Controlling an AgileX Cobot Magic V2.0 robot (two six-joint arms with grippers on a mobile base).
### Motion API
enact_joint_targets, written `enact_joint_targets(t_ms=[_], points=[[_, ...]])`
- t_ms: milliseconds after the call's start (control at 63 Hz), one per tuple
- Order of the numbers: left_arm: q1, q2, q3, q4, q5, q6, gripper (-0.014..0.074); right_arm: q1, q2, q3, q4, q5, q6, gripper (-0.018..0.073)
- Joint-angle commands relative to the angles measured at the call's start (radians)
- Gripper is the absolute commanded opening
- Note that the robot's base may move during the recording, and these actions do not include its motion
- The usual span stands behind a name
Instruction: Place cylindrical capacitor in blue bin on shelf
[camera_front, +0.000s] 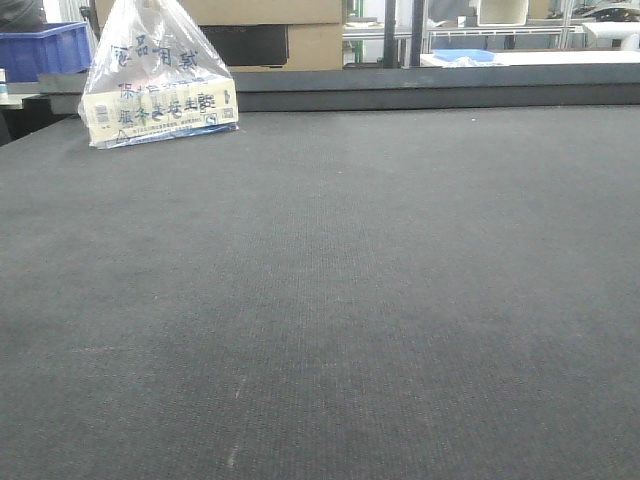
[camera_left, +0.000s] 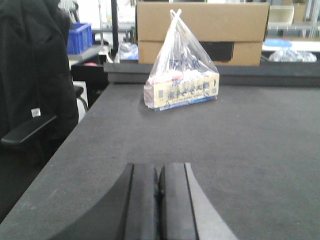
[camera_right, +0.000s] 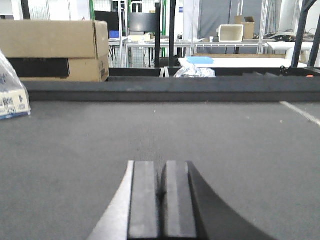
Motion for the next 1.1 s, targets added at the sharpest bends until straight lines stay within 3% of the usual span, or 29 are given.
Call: enact_joint_targets(t_ms=[0, 286, 508, 778, 905, 1079], points=[[0.003, 0.056, -0.074, -0.008, 0.049, -0.002, -0.0111, -0.001, 0.055, -0.076, 0.003, 0.054, 0.002, -0.0167], [0.003, 0.417, -0.333, -0.012, 0.272, -0.002, -0.0111, -0.001, 0.478, -0.340, -0.011, 0.231, 0.000, -0.0167], [0.003, 0.711, -0.546, -0.012, 0.495, -0.002, -0.0111, -0.001, 0.806, -0.568, -0.011, 0.475, -0.002, -0.0167], [0.003, 0.893, -0.623, -0.017, 0.492, -0.002, -0.0111, -0.001, 1.032, -0.644, 0.005, 0.525, -0.002, -0.0167], [0.014, 0.953, -0.641, -0.061, 0.502, -0.047, -0.0111, -0.001, 1.073, -0.644, 0.009, 0.531, -0.002, -0.0167], [0.038, 1.047, -0.684, -0.111, 0.522, -0.049, -0.0111, -0.001, 1.082, -0.644, 0.002, 0.544, -0.002, -0.0167]])
